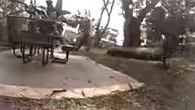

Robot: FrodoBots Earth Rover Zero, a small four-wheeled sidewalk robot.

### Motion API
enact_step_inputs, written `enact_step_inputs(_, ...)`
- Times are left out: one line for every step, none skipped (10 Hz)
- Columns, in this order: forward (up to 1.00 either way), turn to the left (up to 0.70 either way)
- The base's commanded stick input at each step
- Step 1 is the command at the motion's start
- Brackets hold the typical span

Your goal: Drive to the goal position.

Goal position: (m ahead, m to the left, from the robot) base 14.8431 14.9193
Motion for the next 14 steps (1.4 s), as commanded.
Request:
enact_step_inputs(1.0, 0.0)
enact_step_inputs(1.0, -0.01)
enact_step_inputs(1.0, -0.25)
enact_step_inputs(1.0, -0.35)
enact_step_inputs(1.0, -0.38)
enact_step_inputs(1.0, -0.38)
enact_step_inputs(1.0, -0.31)
enact_step_inputs(1.0, -0.24)
enact_step_inputs(1.0, -0.17)
enact_step_inputs(1.0, 0.0)
enact_step_inputs(1.0, 0.0)
enact_step_inputs(1.0, 0.0)
enact_step_inputs(1.0, 0.0)
enact_step_inputs(1.0, 0.0)
